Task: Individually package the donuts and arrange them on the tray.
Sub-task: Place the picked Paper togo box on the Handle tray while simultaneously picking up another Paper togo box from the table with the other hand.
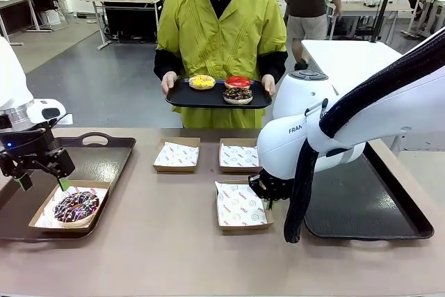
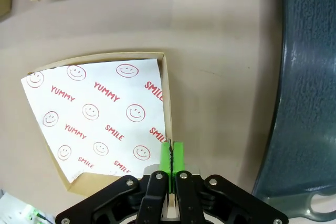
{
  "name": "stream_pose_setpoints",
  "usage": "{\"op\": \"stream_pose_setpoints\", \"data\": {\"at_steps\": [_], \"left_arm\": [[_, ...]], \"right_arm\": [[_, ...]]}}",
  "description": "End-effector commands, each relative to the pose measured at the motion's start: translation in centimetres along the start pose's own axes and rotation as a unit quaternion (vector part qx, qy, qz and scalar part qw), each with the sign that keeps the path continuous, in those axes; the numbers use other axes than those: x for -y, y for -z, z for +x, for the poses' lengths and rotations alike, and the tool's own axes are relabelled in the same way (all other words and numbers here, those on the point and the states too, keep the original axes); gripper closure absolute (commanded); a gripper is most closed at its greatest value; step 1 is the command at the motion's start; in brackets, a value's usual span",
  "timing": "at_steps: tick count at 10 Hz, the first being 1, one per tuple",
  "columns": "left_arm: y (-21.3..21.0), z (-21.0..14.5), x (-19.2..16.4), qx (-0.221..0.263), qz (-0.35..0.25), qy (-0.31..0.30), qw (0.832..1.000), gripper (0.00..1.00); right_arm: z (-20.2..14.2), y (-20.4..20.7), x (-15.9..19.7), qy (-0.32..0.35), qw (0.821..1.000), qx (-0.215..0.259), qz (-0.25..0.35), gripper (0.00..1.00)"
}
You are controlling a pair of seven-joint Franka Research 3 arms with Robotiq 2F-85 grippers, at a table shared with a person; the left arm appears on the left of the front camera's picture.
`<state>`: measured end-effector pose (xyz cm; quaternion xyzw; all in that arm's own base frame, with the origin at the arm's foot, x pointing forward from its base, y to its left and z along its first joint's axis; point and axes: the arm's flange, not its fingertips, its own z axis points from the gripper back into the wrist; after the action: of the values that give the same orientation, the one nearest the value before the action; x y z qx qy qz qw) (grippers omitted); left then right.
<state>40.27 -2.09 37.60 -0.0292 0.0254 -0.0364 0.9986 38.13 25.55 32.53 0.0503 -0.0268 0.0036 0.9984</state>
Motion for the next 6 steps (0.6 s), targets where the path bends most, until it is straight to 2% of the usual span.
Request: {"op": "stream_pose_setpoints", "data": {"at_steps": [1, 3, 4, 6], "left_arm": [[-0.5, -0.9, -0.6, -0.001, -0.034, 0.014, 0.999, 0.02], [-2.8, -2.3, -3.3, -0.002, -0.146, 0.029, 0.989, 0.02], [-4.5, -3.2, -5.7, 0.011, -0.226, 0.029, 0.974, 0.02], [-6.7, -5.0, -11.4, 0.041, -0.34, 0.013, 0.939, 0.02]], "right_arm": [[-0.9, -0.8, -0.2, 0.023, 0.999, 0.003, 0.023, 1.0], [-2.0, -6.6, -0.6, -0.008, 0.999, 0.008, 0.03, 1.0], [-2.4, -9.9, -0.7, -0.02, 0.999, 0.018, 0.028, 1.0], [-1.5, -15.9, -0.4, -0.017, 0.999, 0.044, 0.02, 1.0]]}}
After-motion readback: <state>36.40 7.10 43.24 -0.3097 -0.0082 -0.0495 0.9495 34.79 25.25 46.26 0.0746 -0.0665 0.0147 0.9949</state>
